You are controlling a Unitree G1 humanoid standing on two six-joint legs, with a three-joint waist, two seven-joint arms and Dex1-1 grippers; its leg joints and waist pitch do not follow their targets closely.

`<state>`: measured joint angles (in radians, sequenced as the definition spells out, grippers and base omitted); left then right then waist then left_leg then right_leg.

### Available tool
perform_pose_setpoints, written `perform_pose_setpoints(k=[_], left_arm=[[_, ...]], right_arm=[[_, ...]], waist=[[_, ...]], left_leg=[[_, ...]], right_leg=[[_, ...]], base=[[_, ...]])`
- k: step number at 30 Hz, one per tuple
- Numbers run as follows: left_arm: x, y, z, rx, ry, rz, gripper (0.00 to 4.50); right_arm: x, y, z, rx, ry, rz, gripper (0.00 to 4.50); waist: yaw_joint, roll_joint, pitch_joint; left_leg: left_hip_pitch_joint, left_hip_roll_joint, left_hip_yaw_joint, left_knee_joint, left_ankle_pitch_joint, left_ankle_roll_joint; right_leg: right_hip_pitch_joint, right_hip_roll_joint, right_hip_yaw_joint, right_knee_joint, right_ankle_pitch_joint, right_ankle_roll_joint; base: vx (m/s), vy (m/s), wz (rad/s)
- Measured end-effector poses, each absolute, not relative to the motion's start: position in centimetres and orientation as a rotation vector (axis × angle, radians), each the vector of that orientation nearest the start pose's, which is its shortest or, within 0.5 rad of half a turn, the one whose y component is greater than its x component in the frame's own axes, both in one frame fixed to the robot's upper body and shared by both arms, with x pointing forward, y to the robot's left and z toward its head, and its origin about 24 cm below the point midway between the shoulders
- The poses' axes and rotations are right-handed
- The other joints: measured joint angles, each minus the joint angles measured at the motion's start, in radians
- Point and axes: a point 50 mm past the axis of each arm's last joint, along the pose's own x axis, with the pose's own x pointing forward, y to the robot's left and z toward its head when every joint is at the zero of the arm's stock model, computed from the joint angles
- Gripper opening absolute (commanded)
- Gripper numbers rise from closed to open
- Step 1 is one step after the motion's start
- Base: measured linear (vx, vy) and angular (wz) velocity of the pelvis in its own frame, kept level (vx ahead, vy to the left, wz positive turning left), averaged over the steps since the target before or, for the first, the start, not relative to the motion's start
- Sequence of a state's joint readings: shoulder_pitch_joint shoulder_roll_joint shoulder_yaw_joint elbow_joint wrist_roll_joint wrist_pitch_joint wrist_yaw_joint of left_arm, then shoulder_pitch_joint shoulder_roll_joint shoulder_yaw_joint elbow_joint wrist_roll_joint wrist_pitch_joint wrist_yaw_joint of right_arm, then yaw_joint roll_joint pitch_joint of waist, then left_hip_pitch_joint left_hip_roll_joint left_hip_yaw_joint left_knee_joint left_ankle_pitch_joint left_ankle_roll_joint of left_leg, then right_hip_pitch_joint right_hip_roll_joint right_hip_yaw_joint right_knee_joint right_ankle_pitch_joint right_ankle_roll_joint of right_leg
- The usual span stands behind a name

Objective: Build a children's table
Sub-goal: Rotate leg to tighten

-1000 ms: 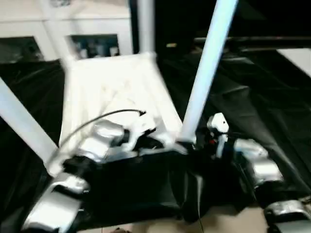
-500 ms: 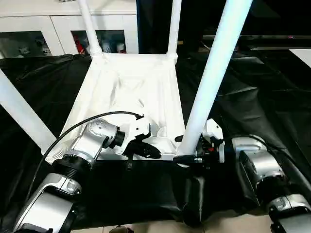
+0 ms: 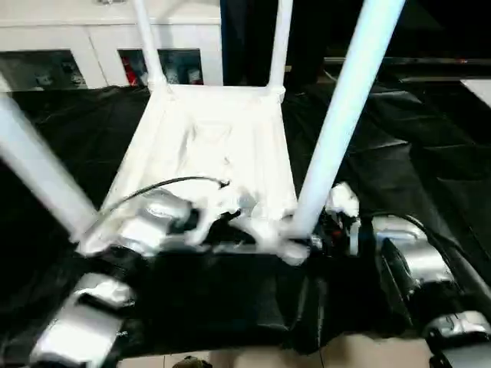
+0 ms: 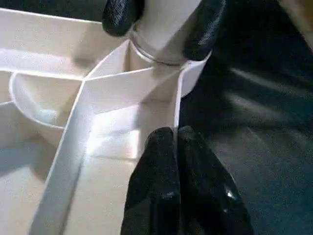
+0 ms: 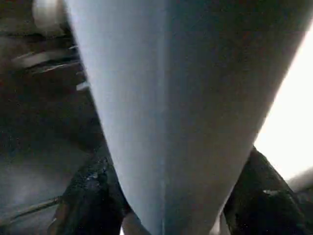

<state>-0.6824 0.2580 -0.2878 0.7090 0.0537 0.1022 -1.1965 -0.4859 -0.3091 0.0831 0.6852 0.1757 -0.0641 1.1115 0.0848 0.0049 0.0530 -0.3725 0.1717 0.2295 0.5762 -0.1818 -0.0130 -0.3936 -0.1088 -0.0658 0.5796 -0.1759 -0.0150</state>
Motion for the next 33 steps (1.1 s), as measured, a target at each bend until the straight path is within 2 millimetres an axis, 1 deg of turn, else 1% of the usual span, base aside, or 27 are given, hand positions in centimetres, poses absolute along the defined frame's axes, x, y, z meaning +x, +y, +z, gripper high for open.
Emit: perform_pose_setpoints(k=[2, 3, 5, 6, 7, 9, 10, 12, 13, 14, 15, 17, 18, 19, 20, 21, 22, 24, 26, 27, 29, 30, 31, 33], left_arm=[[33.0, 9.5, 5.0, 0.358, 0.435, -1.296, 0.00], [33.2, 9.0, 5.0, 0.352, 0.434, -1.264, 0.00], [33.2, 8.5, 4.8, 0.339, 0.431, -1.233, 0.00], [33.3, 7.9, 4.6, 0.327, 0.432, -1.198, 0.00], [33.3, 7.7, 4.5, 0.323, 0.430, -1.177, 0.00], [33.4, 7.1, 4.3, 0.320, 0.429, -1.141, 0.00], [33.4, 6.9, 4.3, 0.322, 0.430, -1.134, 0.00], [33.4, 6.8, 4.3, 0.329, 0.428, -1.127, 0.00], [33.4, 6.8, 4.3, 0.330, 0.428, -1.127, 0.00], [33.4, 6.9, 4.3, 0.331, 0.428, -1.129, 0.00], [33.4, 7.0, 4.4, 0.334, 0.426, -1.136, 0.00], [33.4, 7.3, 4.5, 0.340, 0.424, -1.148, 0.00], [33.4, 7.4, 4.5, 0.344, 0.421, -1.156, 0.00], [33.4, 7.6, 4.6, 0.346, 0.418, -1.170, 0.00], [33.4, 7.8, 4.8, 0.350, 0.411, -1.188, 0.00], [33.3, 8.0, 4.9, 0.348, 0.408, -1.208, 0.00], [33.3, 8.2, 5.0, 0.347, 0.409, -1.223, 0.00], [33.2, 8.6, 5.1, 0.338, 0.417, -1.259, 0.00], [32.9, 9.3, 5.3, 0.333, 0.431, -1.316, 0.00], [32.8, 9.8, 5.4, 0.334, 0.436, -1.350, 0.00], [32.6, 10.3, 5.7, 0.332, 0.437, -1.394, 0.00], [32.5, 10.6, 5.8, 0.336, 0.441, -1.424, 0.00], [32.4, 10.8, 5.9, 0.336, 0.448, -1.448, 0.00], [32.2, 11.2, 6.0, 0.341, 0.469, -1.486, 0.00]], right_arm=[[31.6, -15.1, 3.1, -0.052, 0.210, 0.958, 2.06], [31.9, -15.0, 2.9, -0.040, 0.207, 0.885, 2.03], [32.2, -14.9, 2.8, -0.030, 0.205, 0.805, 2.01], [32.5, -14.4, 2.5, -0.002, 0.197, 0.717, 2.00], [32.6, -14.2, 2.4, 0.004, 0.193, 0.667, 1.99], [32.8, -13.6, 2.2, 0.008, 0.182, 0.574, 1.99], [32.9, -13.4, 2.1, 0.010, 0.179, 0.549, 1.99], [32.9, -13.3, 2.0, 0.009, 0.168, 0.537, 1.99], [32.9, -13.3, 2.0, 0.006, 0.164, 0.538, 2.34], [33.0, -13.3, 2.0, 0.007, 0.158, 0.543, 2.54], [33.0, -13.4, 2.1, 0.026, 0.154, 0.555, 2.68], [32.9, -13.3, 2.2, 0.051, 0.149, 0.591, 2.74], [32.9, -13.4, 2.3, 0.059, 0.147, 0.607, 2.88], [32.9, -13.6, 2.5, 0.060, 0.144, 0.635, 3.12], [32.8, -14.0, 2.7, 0.051, 0.145, 0.682, 3.12], [32.7, -14.3, 2.9, 0.041, 0.146, 0.734, 3.12], [32.6, -14.5, 3.1, 0.029, 0.147, 0.777, 3.12], [32.4, -14.9, 3.5, -0.003, 0.153, 0.859, 3.12], [31.9, -15.6, 3.9, -0.036, 0.172, 0.982, 3.12], [31.6, -15.8, 4.1, -0.052, 0.186, 1.047, 3.12], [31.3, -15.8, 4.4, -0.066, 0.195, 1.123, 3.12], [31.1, -15.8, 4.5, -0.077, 0.204, 1.165, 3.12], [30.9, -15.8, 4.4, -0.083, 0.217, 1.195, 3.12], [30.5, -15.9, 4.1, -0.092, 0.245, 1.246, 3.12]], waist=[[-0.015, -0.002, 0.001], [-0.027, -0.004, 0.002], [-0.037, -0.005, 0.003], [-0.044, -0.005, 0.003], [-0.050, -0.005, 0.003], [-0.056, -0.003, 0.004], [-0.058, -0.002, 0.004], [-0.059, 0.004, 0.006], [-0.059, 0.005, 0.007], [-0.060, 0.005, 0.007], [-0.064, 0.005, 0.008], [-0.070, 0.005, 0.008], [-0.072, 0.005, 0.008], [-0.073, 0.006, 0.008], [-0.072, 0.005, 0.008], [-0.071, 0.005, 0.008], [-0.069, 0.004, 0.008], [-0.063, 0.004, 0.008], [-0.048, 0.004, 0.008], [-0.041, 0.004, 0.008], [-0.025, 0.005, 0.007], [-0.017, 0.005, 0.007], [-0.013, 0.005, 0.007], [0.000, 0.007, 0.006]], left_leg=[[0.006, 0.000, -0.002, -0.001, 0.000, 0.000], [0.008, -0.001, -0.004, 0.000, 0.000, -0.001], [0.007, -0.001, -0.006, -0.001, 0.000, -0.001], [0.008, -0.001, -0.009, -0.002, 0.000, -0.001], [0.008, -0.001, -0.009, -0.002, 0.000, -0.001], [0.010, -0.002, -0.013, -0.003, 0.000, 0.000], [0.011, -0.003, -0.017, -0.003, 0.000, 0.000], [0.010, -0.003, -0.027, -0.004, 0.000, 0.000], [0.010, -0.003, -0.029, -0.005, 0.000, 0.000], [0.010, -0.004, -0.030, -0.007, 0.000, 0.000], [0.010, -0.006, -0.030, -0.007, 0.000, 0.000], [0.010, -0.009, -0.030, -0.008, 0.000, 0.000], [0.009, -0.010, -0.030, -0.008, 0.000, 0.000], [0.006, -0.010, -0.030, -0.009, 0.000, 0.000], [0.003, -0.010, -0.029, -0.009, 0.000, 0.000], [-0.001, -0.010, -0.028, -0.008, 0.000, 0.000], [-0.001, -0.010, -0.026, -0.008, 0.000, 0.000], [0.000, -0.010, -0.024, -0.006, 0.000, 0.000], [0.003, -0.007, -0.018, -0.006, 0.000, 0.000], [0.003, -0.003, -0.015, -0.006, 0.000, 0.000], [-0.001, 0.001, -0.013, -0.006, 0.000, 0.000], [-0.004, 0.002, -0.012, -0.006, 0.002, 0.003], [-0.004, 0.002, -0.012, -0.005, 0.002, 0.002], [-0.006, 0.004, -0.012, -0.006, 0.001, 0.002]], right_leg=[[0.006, 0.000, -0.001, -0.003, -0.007, 0.012], [0.007, 0.000, -0.001, -0.005, -0.010, 0.016], [0.007, 0.000, -0.002, -0.008, -0.012, 0.019], [0.008, 0.000, -0.004, -0.012, -0.012, 0.019], [0.007, 0.000, -0.005, -0.015, -0.012, 0.019], [0.007, 0.000, -0.010, -0.025, -0.012, 0.019], [0.010, 0.000, -0.014, -0.030, -0.012, 0.019], [0.018, -0.001, -0.030, -0.049, -0.012, 0.019], [0.020, -0.001, -0.033, -0.053, -0.012, 0.019], [0.022, -0.001, -0.034, -0.058, -0.012, 0.019], [0.021, -0.002, -0.033, -0.058, -0.012, 0.019], [0.019, -0.004, -0.030, -0.057, -0.012, 0.019], [0.018, -0.004, -0.029, -0.056, -0.012, 0.019], [0.017, -0.004, -0.028, -0.055, -0.012, 0.019], [0.017, -0.004, -0.026, -0.053, -0.011, 0.018], [0.012, -0.004, -0.024, -0.049, -0.004, 0.008], [0.010, -0.004, -0.023, -0.046, 0.005, -0.005], [0.007, -0.004, -0.018, -0.035, 0.016, -0.015], [0.006, -0.004, -0.015, -0.027, 0.024, -0.011], [0.003, -0.003, -0.015, -0.020, 0.019, -0.004], [-0.004, -0.001, -0.016, -0.014, 0.014, 0.002], [-0.010, -0.001, -0.017, -0.006, 0.009, 0.000], [-0.013, -0.001, -0.017, 0.000, 0.005, -0.005], [-0.015, 0.000, -0.019, 0.001, 0.004, -0.006]], base=[[-0.063, 0.010, -0.07], [-0.061, 0.013, -0.07], [-0.055, 0.015, -0.07], [0.000, 0.000, 0.00], [-0.050, 0.020, -0.07], [-0.052, 0.023, -0.07], [0.000, 0.000, 0.00], [0.000, 0.000, 0.00], [0.000, 0.000, 0.00], [0.000, 0.000, 0.00], [0.000, 0.000, 0.00], [0.000, 0.000, 0.00], [0.000, 0.000, 0.00], [0.000, 0.000, 0.00], [0.000, 0.000, 0.00], [0.051, -0.012, 0.01], [0.000, 0.000, 0.00], [0.028, -0.021, 0.03], [0.069, -0.054, 0.10], [0.072, -0.061, 0.05], [0.068, -0.062, -0.02], [0.061, -0.055, 0.00], [0.000, 0.000, 0.00], [0.000, 0.000, 0.00]])
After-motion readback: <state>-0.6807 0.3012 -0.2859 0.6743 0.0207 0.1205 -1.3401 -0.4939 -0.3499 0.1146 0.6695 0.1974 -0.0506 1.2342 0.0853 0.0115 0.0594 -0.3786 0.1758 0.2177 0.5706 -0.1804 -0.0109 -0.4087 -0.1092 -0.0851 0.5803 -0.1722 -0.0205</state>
